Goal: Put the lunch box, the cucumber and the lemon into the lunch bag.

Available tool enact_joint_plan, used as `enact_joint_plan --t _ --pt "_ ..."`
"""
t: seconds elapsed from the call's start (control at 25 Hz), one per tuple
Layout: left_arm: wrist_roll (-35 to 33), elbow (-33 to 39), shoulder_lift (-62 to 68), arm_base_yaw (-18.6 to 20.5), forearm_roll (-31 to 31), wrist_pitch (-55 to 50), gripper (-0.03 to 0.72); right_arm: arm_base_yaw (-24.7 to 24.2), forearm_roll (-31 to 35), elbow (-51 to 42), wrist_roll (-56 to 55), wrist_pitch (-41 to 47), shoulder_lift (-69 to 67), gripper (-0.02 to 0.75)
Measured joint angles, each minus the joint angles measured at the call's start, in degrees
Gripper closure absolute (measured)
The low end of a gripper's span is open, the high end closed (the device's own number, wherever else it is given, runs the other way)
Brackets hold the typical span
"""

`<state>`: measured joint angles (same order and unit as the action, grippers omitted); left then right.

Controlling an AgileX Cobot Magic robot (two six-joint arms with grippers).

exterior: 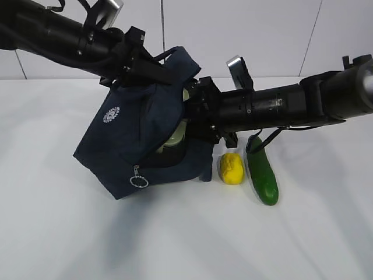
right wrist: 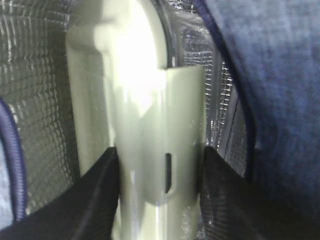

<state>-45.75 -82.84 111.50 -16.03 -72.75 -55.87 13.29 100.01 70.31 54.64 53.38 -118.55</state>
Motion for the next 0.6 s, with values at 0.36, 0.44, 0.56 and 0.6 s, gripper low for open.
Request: enact_joint_plan --t 0.36,0.44,0.56,0.6 --pt "-0.5 0.0 2.25 0.0 -2.8 0.26 0.696 0.0 0.63 0.13 0.49 0.33 -2.54 0.384" --pt "-0.72 0.0 2.25 0.0 -3.18 0.26 0.696 0.0 0.77 0.17 0.63 0.43 -2.54 0.384" --pt "-0.85 0.0 2.25 0.0 -3.55 0.44 0.696 0.0 0.91 0.17 0.63 0.55 -2.96 0.384" --pt "-0.96 0.0 2.25 0.0 -3.67 0.53 0.696 0.0 0.91 0.17 0.63 0.55 -3.1 0.384"
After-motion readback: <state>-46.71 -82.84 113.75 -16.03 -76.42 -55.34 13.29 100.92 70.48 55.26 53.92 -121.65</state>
